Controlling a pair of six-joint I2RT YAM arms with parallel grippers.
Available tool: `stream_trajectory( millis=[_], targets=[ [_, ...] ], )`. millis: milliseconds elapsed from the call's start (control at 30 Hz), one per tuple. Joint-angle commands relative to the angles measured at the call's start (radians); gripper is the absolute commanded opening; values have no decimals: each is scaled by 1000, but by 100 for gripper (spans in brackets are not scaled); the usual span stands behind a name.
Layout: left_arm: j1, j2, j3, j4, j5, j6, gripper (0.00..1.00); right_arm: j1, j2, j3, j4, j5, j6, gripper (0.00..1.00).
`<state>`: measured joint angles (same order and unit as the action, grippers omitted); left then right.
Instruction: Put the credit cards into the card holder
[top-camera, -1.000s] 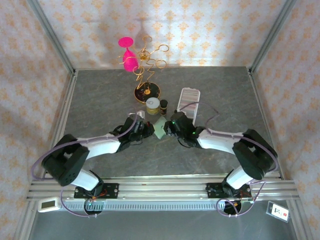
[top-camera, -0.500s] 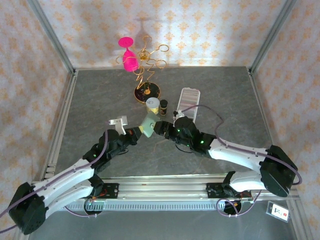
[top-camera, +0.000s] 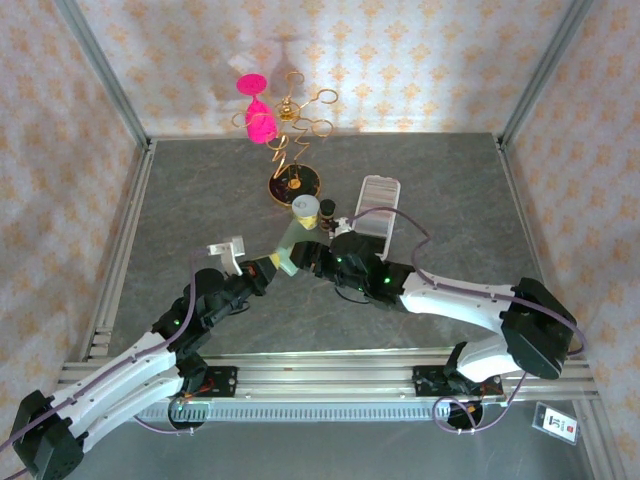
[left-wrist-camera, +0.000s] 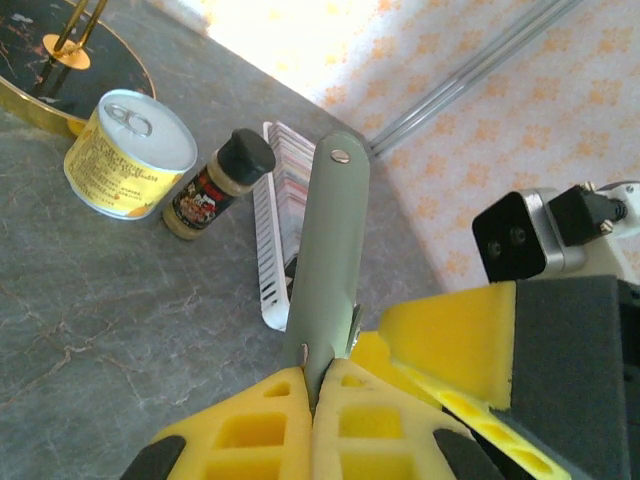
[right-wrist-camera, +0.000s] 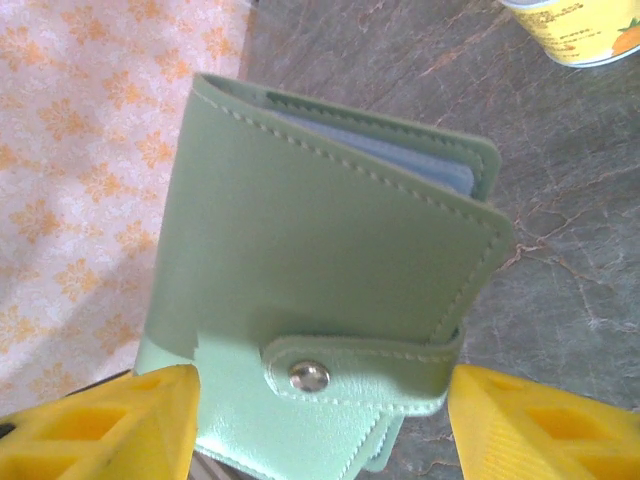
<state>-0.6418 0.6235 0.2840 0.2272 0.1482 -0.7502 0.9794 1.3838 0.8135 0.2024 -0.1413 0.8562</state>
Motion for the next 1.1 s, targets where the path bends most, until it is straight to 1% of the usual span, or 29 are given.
stream_trajectory(
  millis=[0,167,233,333,400,500,567,633,733,833,933,1033,1067],
  targets=[
    [-12,-15,3,12,-6,15,0,7,13,36,-12,64,3,68],
    [-13,-21,11,12,-12,17,0,7,61,72,-71,91,-5,64],
    [-13,-25,12,12,-19,16,0,7,67,66,-75,97,-5,59],
    [-13,-25,10,17,-31,14,0,7,76,49,-76,94,2,50],
    [-13,-24,7,20,-34,14,0,7,80,36,-74,91,7,46],
    [-13,-14,3,34,-13,14,0,7,87,21,-68,91,12,40],
    [-14,-3,4,28,-11,15,0,7,91,19,-65,85,15,34],
    [-15,2,5,15,-23,23,0,7,96,19,-57,75,17,27],
    [-14,3,3,14,-35,28,0,10,99,13,-30,46,14,22],
    [-15,9,5,19,-37,31,0,14,110,15,-27,29,12,13],
    [-14,13,7,10,-55,37,0,22,110,12,-26,25,15,8],
    [-15,13,4,13,-60,40,0,26,110,2,-27,28,17,0],
    [-15,12,3,11,-64,40,0,27,109,-8,-28,31,20,0]
  ],
)
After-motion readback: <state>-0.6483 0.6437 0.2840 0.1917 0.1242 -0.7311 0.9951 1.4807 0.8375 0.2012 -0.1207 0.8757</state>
